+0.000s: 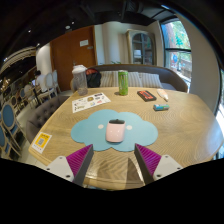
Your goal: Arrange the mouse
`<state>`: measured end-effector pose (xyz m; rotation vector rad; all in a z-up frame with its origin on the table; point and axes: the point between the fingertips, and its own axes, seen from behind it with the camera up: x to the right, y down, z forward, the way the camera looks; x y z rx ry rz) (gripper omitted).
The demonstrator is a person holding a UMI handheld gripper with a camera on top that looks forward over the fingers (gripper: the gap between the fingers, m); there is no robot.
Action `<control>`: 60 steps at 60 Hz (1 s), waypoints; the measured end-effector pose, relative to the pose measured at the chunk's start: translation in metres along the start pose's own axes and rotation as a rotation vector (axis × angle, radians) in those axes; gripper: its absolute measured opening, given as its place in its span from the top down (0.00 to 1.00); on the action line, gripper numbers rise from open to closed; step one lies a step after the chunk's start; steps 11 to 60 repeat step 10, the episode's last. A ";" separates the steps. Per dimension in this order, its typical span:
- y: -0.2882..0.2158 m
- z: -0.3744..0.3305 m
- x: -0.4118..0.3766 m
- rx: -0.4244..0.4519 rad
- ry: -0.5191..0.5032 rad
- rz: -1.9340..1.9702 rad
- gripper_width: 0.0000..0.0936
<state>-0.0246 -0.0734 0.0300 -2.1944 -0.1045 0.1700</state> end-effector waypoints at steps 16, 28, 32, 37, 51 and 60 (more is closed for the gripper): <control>0.027 -0.056 0.052 0.029 0.054 0.010 0.10; 0.027 -0.056 0.052 0.029 0.054 0.010 0.10; 0.027 -0.056 0.052 0.029 0.054 0.010 0.10; 0.027 -0.056 0.052 0.029 0.054 0.010 0.10; 0.027 -0.056 0.052 0.029 0.054 0.010 0.10; 0.027 -0.056 0.052 0.029 0.054 0.010 0.10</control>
